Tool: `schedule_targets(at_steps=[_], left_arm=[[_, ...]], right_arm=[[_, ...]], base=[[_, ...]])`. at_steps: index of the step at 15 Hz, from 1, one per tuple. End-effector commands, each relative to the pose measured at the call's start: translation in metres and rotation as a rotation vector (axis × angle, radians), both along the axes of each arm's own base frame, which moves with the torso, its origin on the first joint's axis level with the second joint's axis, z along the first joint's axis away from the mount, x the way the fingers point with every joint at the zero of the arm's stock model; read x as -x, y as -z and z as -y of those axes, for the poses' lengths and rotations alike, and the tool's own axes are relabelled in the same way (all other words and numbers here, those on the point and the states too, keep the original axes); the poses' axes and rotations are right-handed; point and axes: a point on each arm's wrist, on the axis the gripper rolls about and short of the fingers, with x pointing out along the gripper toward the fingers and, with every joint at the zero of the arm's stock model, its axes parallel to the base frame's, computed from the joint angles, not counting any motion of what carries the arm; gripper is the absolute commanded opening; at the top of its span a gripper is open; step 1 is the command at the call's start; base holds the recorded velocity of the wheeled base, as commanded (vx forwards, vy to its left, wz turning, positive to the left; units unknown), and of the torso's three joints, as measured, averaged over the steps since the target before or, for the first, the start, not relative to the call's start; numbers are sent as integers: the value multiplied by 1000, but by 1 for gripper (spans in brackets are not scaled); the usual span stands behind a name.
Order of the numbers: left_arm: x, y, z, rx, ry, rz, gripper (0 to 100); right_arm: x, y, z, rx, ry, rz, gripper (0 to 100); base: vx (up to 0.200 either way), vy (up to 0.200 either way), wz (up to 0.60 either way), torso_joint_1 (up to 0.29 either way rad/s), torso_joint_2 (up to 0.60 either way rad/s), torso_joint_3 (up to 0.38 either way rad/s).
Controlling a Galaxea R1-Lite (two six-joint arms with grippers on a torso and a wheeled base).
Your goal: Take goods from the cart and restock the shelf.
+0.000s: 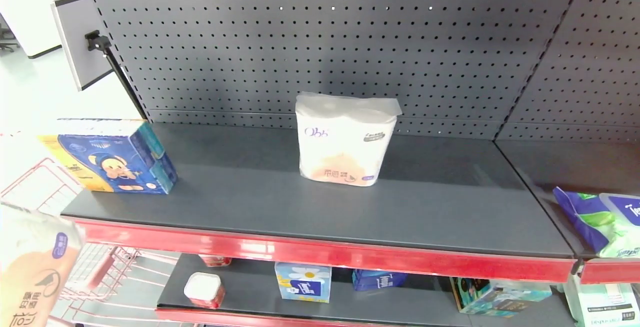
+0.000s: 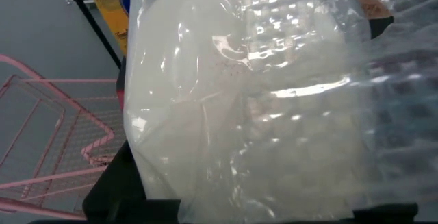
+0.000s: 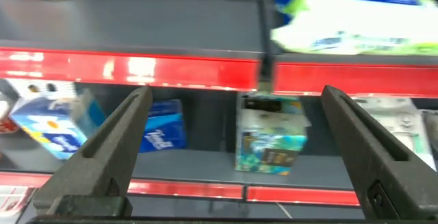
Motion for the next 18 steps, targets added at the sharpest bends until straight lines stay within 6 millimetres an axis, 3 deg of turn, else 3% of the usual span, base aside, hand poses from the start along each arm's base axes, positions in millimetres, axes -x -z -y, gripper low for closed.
schedule_targets(at_steps=[1,5,10,18], left_arm=[[-1,0,0,-5,-2,-7,0],[-1,0,0,-10,0,-5,0],[-2,0,1,-25,1,-9,0],[4,-7,1,-17,116,78,0]], right_arm=[[0,0,0,0,0,-2,100],[0,0,0,0,0,-1,100],[0,0,0,0,0,-1,100],[0,0,0,5,-6,-3,100]], base=[[0,0,0,0,0,0],[0,0,0,0,0,0],[200,0,0,-3,0,7],[0,0,0,0,0,0]])
